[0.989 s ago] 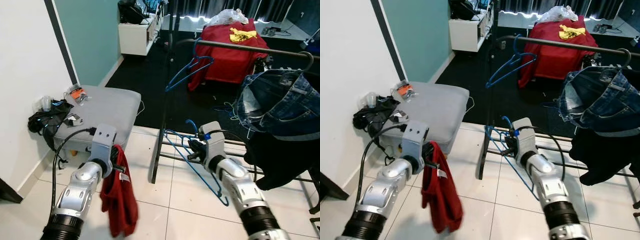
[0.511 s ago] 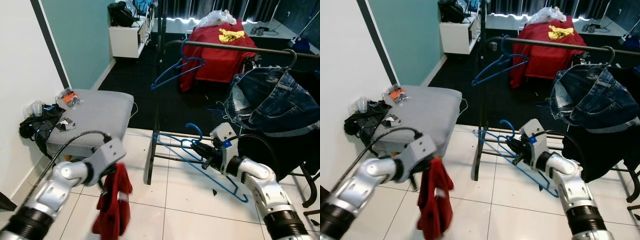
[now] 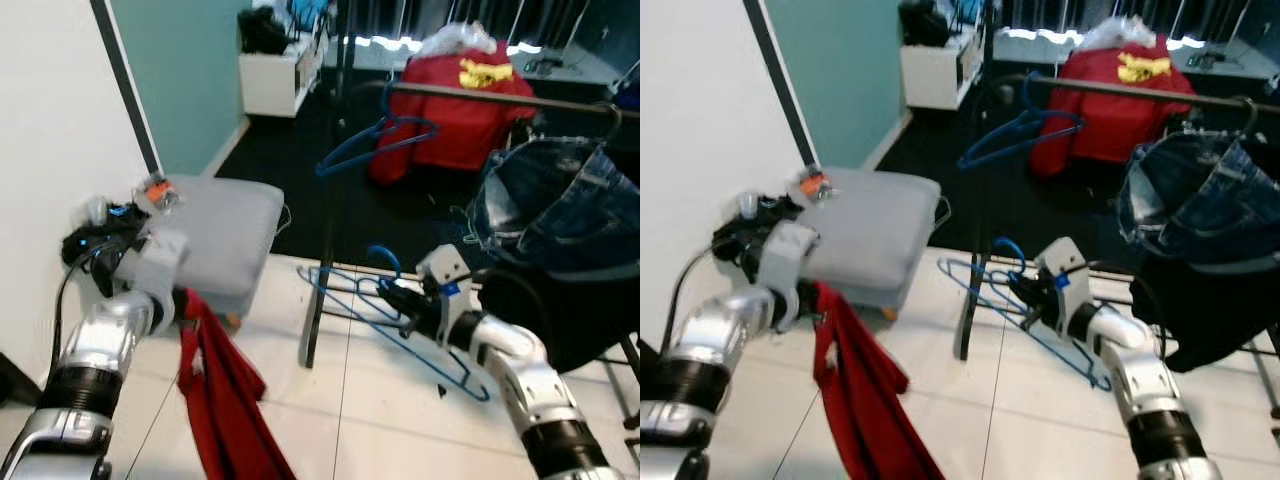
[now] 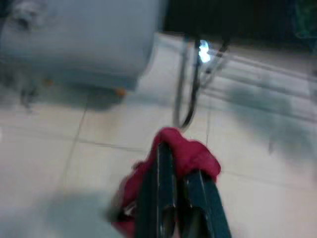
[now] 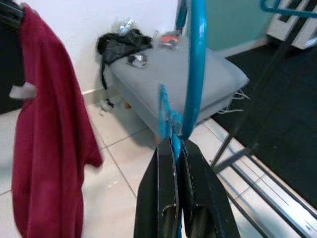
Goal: Hang hanger
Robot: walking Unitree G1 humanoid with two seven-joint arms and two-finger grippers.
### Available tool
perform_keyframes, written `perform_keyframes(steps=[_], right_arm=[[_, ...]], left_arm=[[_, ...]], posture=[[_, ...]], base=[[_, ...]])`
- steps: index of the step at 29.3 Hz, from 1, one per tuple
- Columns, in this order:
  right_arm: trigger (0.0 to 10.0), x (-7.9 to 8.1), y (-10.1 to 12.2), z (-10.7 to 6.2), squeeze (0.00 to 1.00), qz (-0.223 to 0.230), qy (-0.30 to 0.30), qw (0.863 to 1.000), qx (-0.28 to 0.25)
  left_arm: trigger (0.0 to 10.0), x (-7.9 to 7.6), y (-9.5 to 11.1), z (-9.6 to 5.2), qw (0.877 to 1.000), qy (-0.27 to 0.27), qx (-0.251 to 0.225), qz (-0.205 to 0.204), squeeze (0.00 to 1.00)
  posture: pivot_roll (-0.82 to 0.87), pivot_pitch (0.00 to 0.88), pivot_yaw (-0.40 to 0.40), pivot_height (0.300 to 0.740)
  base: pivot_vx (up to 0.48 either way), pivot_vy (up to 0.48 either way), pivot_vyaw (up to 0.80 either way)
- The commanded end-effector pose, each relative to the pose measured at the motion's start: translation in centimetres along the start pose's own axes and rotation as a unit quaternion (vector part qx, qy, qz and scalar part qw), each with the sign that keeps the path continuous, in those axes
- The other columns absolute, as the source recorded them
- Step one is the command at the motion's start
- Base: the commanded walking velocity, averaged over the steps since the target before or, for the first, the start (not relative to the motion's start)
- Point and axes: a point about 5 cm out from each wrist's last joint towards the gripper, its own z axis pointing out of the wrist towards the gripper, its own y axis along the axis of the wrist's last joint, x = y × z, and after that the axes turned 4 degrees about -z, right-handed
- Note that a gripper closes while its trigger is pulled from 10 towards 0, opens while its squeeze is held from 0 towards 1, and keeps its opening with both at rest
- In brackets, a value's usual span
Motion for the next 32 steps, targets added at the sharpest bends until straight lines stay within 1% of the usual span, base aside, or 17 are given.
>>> perform_keyframes(steps=[1, 2, 3, 8, 14, 16, 17, 18, 19, 20, 22, 23, 25, 26, 27, 29, 32], right_arm=[[10.0, 0.1, 0.1, 0.2, 0.0, -0.003, 0.0, 1.0, -0.001], [10.0, 0.2, 0.0, 0.3, 0.0, -0.001, 0.0, 1.0, -0.002], [10.0, 0.2, 0.0, 0.3, 0.0, -0.001, 0.0, 1.0, -0.002], [10.0, 0.8, 0.0, 0.5, 0.0, 0.002, 0.01, 1.0, -0.005], [10.0, 1.0, 0.2, 0.8, 0.0, 0.009, 0.015, 1.0, -0.015], [10.0, 1.2, 0.2, 0.9, 0.0, 0.011, 0.016, 1.0, -0.019], [10.0, 1.2, 0.2, 0.9, 0.0, 0.011, 0.016, 1.0, -0.019], [10.0, 1.3, 0.2, 1.0, 0.0, 0.013, 0.015, 1.0, -0.02], [10.0, 1.4, 0.2, 1.0, 0.0, 0.013, 0.015, 1.0, -0.022], [10.0, 1.4, 0.2, 1.0, 0.0, 0.013, 0.015, 1.0, -0.022], [10.0, 1.5, 0.3, 1.0, 0.0, 0.013, 0.013, 1.0, -0.024], [10.0, 1.6, 0.4, 1.1, 0.0, 0.013, 0.012, 0.999, -0.029], [10.0, 1.7, 0.8, 1.1, 0.0, 0.018, 0.012, 0.999, -0.042], [10.0, 1.7, 0.8, 1.1, 0.0, 0.018, 0.012, 0.999, -0.042], [10.0, 1.8, 1.0, 1.1, 0.0, 0.021, 0.013, 0.998, -0.05], [10.0, 2.3, 1.5, 0.9, 0.0, 0.032, 0.032, 0.997, -0.069], [10.0, 3.0, 1.6, 0.6, 0.0, 0.042, 0.058, 0.994, -0.08]], left_arm=[[10.0, 1.5, -1.5, 0.1, 0.991, 0.05, 0.019, -0.12, 0.0], [10.0, 2.2, -2.0, 0.1, 0.983, 0.078, 0.019, -0.165, 0.0], [10.0, 2.2, -2.0, 0.1, 0.983, 0.078, 0.019, -0.165, 0.0], [10.0, 3.6, -3.1, -0.2, 0.979, 0.138, 0.044, -0.143, 0.0], [10.0, 2.8, -2.6, 0.0, 0.983, 0.147, 0.057, -0.094, 0.0], [10.0, 1.0, -1.3, 0.2, 0.995, 0.091, 0.028, 0.036, 0.0], [10.0, 1.0, -1.3, 0.2, 0.995, 0.091, 0.028, 0.036, 0.0], [10.0, -0.3, -0.7, 0.3, 0.991, 0.041, -0.001, 0.126, 0.0], [10.0, -2.0, -0.3, 0.1, 0.973, -0.032, -0.03, 0.226, 0.0], [10.0, -2.0, -0.3, 0.1, 0.973, -0.032, -0.03, 0.226, 0.0], [10.0, -5.5, -0.5, -1.0, 0.906, -0.199, -0.065, 0.367, 0.0], [10.0, -6.8, -0.8, -1.9, 0.862, -0.274, -0.061, 0.422, 0.0], [10.0, -7.3, -1.4, -2.6, 0.801, -0.328, -0.036, 0.5, 0.0], [10.0, -7.3, -1.4, -2.6, 0.801, -0.328, -0.036, 0.5, 0.0], [10.0, -7.1, -1.5, -2.6, 0.779, -0.334, -0.023, 0.531, 0.0], [10.0, -6.5, -1.0, -2.2, 0.761, -0.316, -0.014, 0.566, 0.0], [10.0, -6.4, -0.1, -1.8, 0.761, -0.302, -0.017, 0.574, 0.0]], posture=[[0.01, 0.043, 0.021, 0.74], [0.01, 0.043, 0.021, 0.74], [0.01, 0.043, 0.021, 0.74], [0.01, 0.045, 0.022, 0.74], [0.02, 0.047, 0.029, 0.74], [0.02, 0.048, 0.036, 0.74], [0.02, 0.048, 0.036, 0.74], [0.02, 0.048, 0.036, 0.74], [0.02, 0.047, 0.038, 0.74], [0.02, 0.047, 0.038, 0.74], [0.02, 0.046, 0.039, 0.74], [0.03, 0.047, 0.048, 0.74], [0.02, 0.045, 0.059, 0.74], [0.02, 0.045, 0.059, 0.74], [0.02, 0.045, 0.059, 0.74], [0.02, 0.046, 0.07, 0.74], [0.02, 0.045, 0.073, 0.74]], base=[[0.0, 0.0, 0.0], [0.0, 0.0, 0.0], [0.0, 0.0, 0.0], [0.0, 0.0, 0.0], [0.0, 0.0, 0.0], [0.0, 0.0, 0.0], [0.0, 0.0, 0.0], [0.0, 0.0, 0.0], [0.0, 0.0, 0.0], [0.0, 0.0, 0.0], [0.0, 0.0, 0.0], [0.0, 0.0, 0.0], [0.0, 0.0, 0.0], [0.0, 0.0, 0.0], [0.0, 0.0, 0.0], [0.0, 0.0, 0.0], [0.0, 0.0, 0.0]])
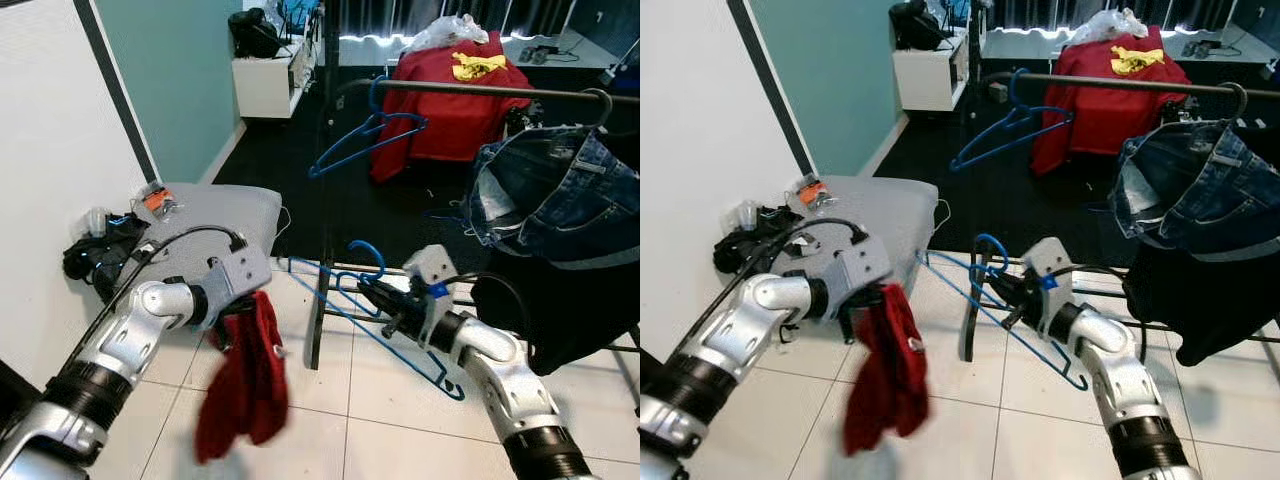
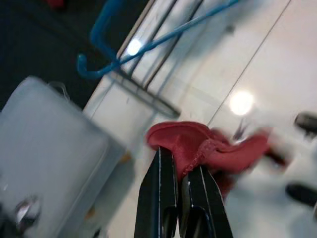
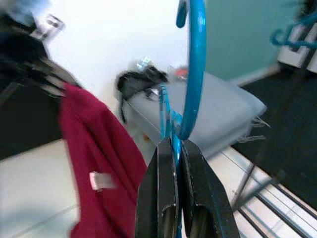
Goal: Hang hanger
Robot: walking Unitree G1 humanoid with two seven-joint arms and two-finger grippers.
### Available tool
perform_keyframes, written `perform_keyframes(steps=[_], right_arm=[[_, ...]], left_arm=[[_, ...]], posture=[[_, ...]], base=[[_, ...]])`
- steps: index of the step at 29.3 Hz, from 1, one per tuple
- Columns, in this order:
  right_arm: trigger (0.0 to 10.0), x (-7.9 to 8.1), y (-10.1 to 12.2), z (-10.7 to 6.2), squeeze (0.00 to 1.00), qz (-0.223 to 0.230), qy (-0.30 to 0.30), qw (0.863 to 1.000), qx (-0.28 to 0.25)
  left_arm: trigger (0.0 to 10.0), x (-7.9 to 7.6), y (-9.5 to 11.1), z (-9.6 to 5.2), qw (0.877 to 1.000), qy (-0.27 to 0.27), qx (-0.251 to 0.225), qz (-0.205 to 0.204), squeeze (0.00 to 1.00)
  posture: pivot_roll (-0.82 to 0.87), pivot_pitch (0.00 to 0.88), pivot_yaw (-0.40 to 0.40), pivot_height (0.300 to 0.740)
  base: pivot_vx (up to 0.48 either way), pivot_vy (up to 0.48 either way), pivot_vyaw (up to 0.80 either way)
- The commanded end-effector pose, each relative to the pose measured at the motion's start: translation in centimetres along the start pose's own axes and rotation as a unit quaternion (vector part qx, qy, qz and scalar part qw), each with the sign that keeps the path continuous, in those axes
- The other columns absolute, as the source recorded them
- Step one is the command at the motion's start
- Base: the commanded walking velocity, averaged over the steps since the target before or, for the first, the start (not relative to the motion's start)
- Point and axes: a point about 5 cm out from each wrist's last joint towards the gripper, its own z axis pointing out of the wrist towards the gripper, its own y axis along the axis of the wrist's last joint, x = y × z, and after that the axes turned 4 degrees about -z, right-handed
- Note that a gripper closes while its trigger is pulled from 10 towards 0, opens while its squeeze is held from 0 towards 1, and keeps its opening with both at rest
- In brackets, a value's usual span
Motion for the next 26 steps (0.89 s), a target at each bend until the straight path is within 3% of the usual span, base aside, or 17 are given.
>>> perform_keyframes(steps=[1, 8, 14, 26], right_arm=[[10.0, 1.1, 0.2, 0.1, 0.0, 0.016, 0.035, 0.999, -0.013], [10.0, 2.2, 0.5, -0.6, 0.0, 0.045, 0.07, 0.996, -0.027], [10.0, 1.9, 1.1, -1.6, 0.0, 0.067, 0.066, 0.995, -0.042], [10.0, 2.3, 1.1, -3.3, 0.0, 0.098, 0.107, 0.989, -0.02]], left_arm=[[10.0, 1.3, 0.4, -0.5, 1.0, 0.013, 0.006, 0.028, 0.0], [10.0, 2.9, 0.9, -1.0, 0.999, 0.034, 0.008, 0.033, 0.0], [10.0, 3.3, 1.1, -1.2, 0.999, 0.033, 0.007, 0.025, 0.0], [10.0, 4.5, 1.1, -1.8, 0.998, 0.05, 0.036, 0.01, 0.0]], posture=[[0.02, 0.044, 0.073, 0.74], [0.03, 0.041, 0.074, 0.74], [0.02, 0.04, 0.079, 0.74], [0.03, 0.052, 0.078, 0.74]], base=[[0.0, 0.0, 0.0], [0.0, 0.0, 0.0], [0.0, 0.0, 0.0], [0.0, 0.0, 0.0]])
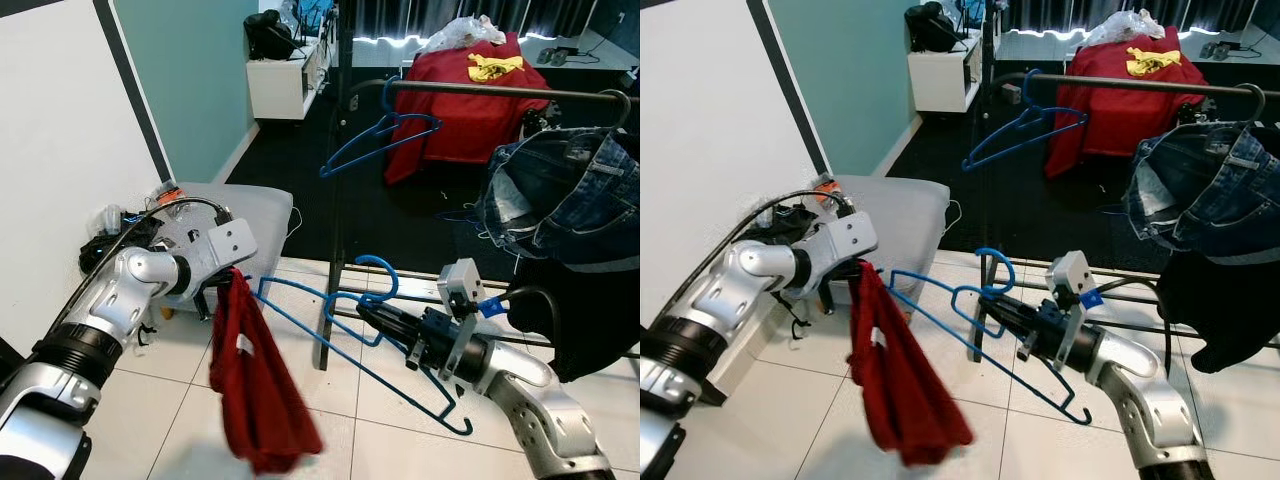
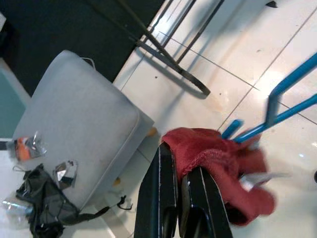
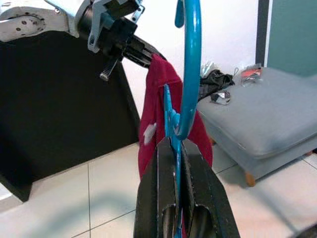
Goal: Hang hanger
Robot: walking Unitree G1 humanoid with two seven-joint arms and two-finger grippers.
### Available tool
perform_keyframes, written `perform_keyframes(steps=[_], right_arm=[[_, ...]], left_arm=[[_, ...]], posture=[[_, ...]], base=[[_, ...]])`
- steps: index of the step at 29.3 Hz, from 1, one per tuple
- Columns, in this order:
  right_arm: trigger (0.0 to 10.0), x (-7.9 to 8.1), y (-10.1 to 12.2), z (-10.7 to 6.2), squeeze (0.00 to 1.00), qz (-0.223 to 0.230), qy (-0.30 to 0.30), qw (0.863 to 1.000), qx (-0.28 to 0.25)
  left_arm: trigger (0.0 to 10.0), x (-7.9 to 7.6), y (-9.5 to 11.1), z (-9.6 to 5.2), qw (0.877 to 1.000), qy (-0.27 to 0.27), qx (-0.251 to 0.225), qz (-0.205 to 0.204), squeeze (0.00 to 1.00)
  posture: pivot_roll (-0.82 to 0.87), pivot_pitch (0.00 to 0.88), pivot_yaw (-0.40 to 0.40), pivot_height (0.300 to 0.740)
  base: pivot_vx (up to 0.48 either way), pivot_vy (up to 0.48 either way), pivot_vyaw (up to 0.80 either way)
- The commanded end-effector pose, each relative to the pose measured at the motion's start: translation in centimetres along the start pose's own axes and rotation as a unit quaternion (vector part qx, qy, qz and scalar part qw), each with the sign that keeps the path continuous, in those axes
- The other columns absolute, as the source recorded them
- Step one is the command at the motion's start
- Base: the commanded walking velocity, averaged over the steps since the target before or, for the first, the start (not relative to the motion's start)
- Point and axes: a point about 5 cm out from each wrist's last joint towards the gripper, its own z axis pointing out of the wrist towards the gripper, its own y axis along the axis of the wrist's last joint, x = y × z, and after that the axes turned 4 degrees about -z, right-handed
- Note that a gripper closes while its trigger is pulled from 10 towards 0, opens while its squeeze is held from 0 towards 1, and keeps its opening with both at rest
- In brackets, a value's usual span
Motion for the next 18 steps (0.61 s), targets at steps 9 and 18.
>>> perform_keyframes(steps=[9, 18], right_arm=[[10.0, 1.0, -0.6, 0.0, 0.0, 0.016, 0.047, 0.998, 0.045], [10.0, -2.0, -1.5, 1.7, 0.0, -0.089, -0.096, 0.987, 0.09]], left_arm=[[10.0, 2.5, -0.5, -0.9, 0.996, 0.067, 0.065, -0.012, 0.0], [10.0, 3.0, -0.2, -0.8, 0.993, 0.084, 0.085, -0.021, 0.0]], posture=[[0.02, 0.05, 0.081, 0.74], [0.03, 0.048, 0.08, 0.74]], base=[[0.0, 0.0, 0.0], [0.0, 0.0, 0.0]])
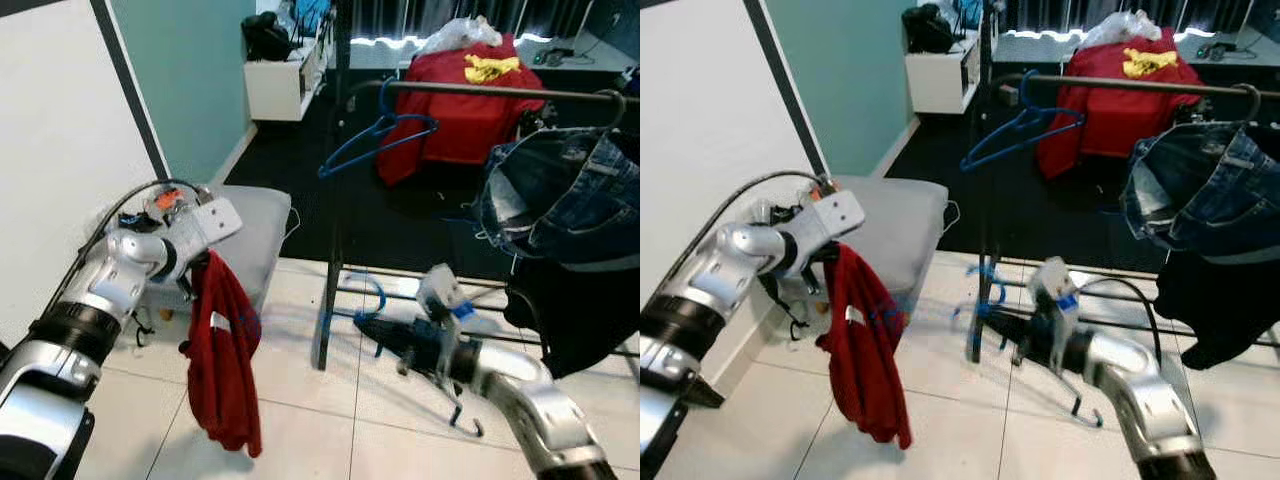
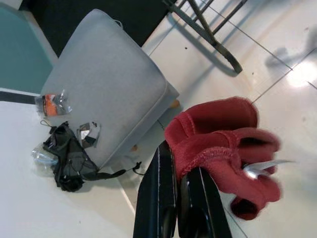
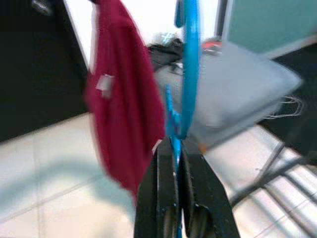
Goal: Hang hanger
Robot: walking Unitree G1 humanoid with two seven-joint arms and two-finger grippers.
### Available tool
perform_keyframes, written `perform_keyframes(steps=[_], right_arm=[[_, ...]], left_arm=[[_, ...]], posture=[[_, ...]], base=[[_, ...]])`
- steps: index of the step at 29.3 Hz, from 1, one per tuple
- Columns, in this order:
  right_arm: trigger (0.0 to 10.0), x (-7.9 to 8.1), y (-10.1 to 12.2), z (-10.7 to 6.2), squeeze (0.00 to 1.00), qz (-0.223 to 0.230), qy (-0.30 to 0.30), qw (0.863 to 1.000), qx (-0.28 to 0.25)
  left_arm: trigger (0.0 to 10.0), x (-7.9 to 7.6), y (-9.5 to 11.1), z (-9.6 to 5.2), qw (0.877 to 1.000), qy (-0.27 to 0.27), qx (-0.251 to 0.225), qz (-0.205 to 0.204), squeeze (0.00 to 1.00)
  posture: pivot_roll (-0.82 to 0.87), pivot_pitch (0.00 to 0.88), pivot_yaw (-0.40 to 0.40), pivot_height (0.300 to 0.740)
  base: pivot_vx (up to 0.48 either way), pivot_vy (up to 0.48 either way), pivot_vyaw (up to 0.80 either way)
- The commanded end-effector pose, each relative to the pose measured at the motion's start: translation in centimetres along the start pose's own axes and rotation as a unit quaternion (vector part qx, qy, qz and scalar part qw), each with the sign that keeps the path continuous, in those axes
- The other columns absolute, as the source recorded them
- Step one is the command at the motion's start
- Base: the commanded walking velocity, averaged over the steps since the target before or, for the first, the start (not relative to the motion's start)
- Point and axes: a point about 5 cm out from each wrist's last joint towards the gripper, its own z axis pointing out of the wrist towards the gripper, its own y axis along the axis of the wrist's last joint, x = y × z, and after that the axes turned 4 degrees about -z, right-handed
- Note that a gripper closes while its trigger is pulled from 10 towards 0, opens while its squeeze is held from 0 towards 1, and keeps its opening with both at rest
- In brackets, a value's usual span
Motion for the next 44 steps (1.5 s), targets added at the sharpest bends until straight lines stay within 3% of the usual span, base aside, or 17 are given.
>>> perform_keyframes(steps=[1, 5, 8, 9, 13, 17, 23, 25, 27, 29, 31, 34, 39, 44], right_arm=[[10.0, 0.5, -0.2, 0.6, 0.0, -0.005, 0.004, 1.0, 0.0], [10.0, 3.1, 0.3, 1.1, 0.0, 0.021, 0.101, 0.995, -0.013], [10.0, 3.6, 0.4, 1.2, 0.0, 0.027, 0.12, 0.992, -0.017], [10.0, 4.5, 0.9, 0.8, 0.0, 0.05, 0.161, 0.985, -0.029], [10.0, 4.9, 1.5, -0.3, 0.0, 0.076, 0.203, 0.976, -0.035], [10.0, 4.3, 1.8, -0.9, 0.0, 0.074, 0.201, 0.976, -0.037], [10.0, 3.0, 1.3, 0.0, 0.0, 0.056, 0.147, 0.987, -0.029], [10.0, 2.1, 0.2, 2.0, 0.0, 0.057, 0.091, 0.994, -0.017], [10.0, 2.1, 0.2, 2.0, 0.0, 0.057, 0.091, 0.994, -0.017], [10.0, 2.0, -0.4, 4.1, 0.0, 0.062, 0.068, 0.996, -0.012], [10.0, 2.5, -0.1, 5.1, 0.0, 0.056, 0.08, 0.995, -0.015], [10.0, 2.8, 0.2, 5.3, 0.0, 0.057, 0.095, 0.994, -0.021], [10.0, 4.2, 1.5, 3.9, 0.0, 0.078, 0.184, 0.979, -0.049], [10.0, 4.2, 1.7, 3.0, 0.0, 0.07, 0.199, 0.977, -0.044]], left_arm=[[10.0, 0.5, -0.2, -0.1, 1.0, 0.013, 0.02, 0.002, 0.0], [10.0, 0.4, -0.4, 0.1, 0.999, 0.021, 0.046, -0.004, 0.0], [10.0, 0.3, -0.4, 0.2, 0.998, 0.024, 0.052, -0.007, 0.0], [10.0, 0.4, -0.5, 0.4, 0.997, 0.038, 0.064, -0.022, 0.0], [10.0, 0.5, -0.7, 0.7, 0.995, 0.056, 0.073, -0.046, 0.0], [10.0, 0.5, -0.5, 0.8, 0.994, 0.059, 0.076, -0.053, 0.0], [10.0, 0.2, 0.2, 0.7, 0.994, 0.057, 0.072, -0.059, 0.0], [10.0, -0.4, 1.2, 0.7, 0.995, 0.047, 0.065, -0.066, 0.0], [10.0, -0.4, 1.2, 0.7, 0.995, 0.047, 0.065, -0.066, 0.0], [10.0, -1.2, 2.4, 0.6, 0.995, 0.032, 0.055, -0.083, 0.0], [10.0, -1.4, 2.9, 0.6, 0.992, 0.035, 0.051, -0.108, 0.0], [10.0, -1.4, 3.0, 0.7, 0.991, 0.041, 0.05, -0.121, 0.0], [10.0, -0.9, 3.3, 1.2, 0.985, 0.083, 0.058, -0.138, 0.0], [10.0, -0.6, 3.2, 1.4, 0.982, 0.105, 0.066, -0.141, 0.0]], posture=[[0.03, 0.048, 0.08, 0.74], [0.03, 0.046, 0.08, 0.74], [0.03, 0.046, 0.08, 0.74], [0.03, 0.045, 0.081, 0.74], [0.02, 0.046, 0.085, 0.74], [0.01, 0.046, 0.088, 0.74], [0.01, 0.047, 0.088, 0.74], [0.02, 0.047, 0.085, 0.74], [0.02, 0.047, 0.085, 0.74], [0.04, 0.044, 0.076, 0.74], [0.04, 0.044, 0.073, 0.74], [0.04, 0.044, 0.073, 0.74], [0.03, 0.047, 0.077, 0.74], [0.03, 0.049, 0.08, 0.74]], base=[[0.0, 0.0, 0.0], [0.0, 0.0, 0.0], [0.0, 0.0, 0.0], [0.0, 0.0, 0.0], [0.0, 0.0, 0.0], [0.0, 0.0, 0.0], [0.0, 0.0, 0.0], [0.0, 0.0, 0.0], [0.0, 0.0, 0.0], [0.0, 0.0, 0.0], [0.0, 0.0, 0.0], [0.0, 0.0, 0.0], [0.0, 0.0, 0.0], [0.0, 0.0, 0.0]])
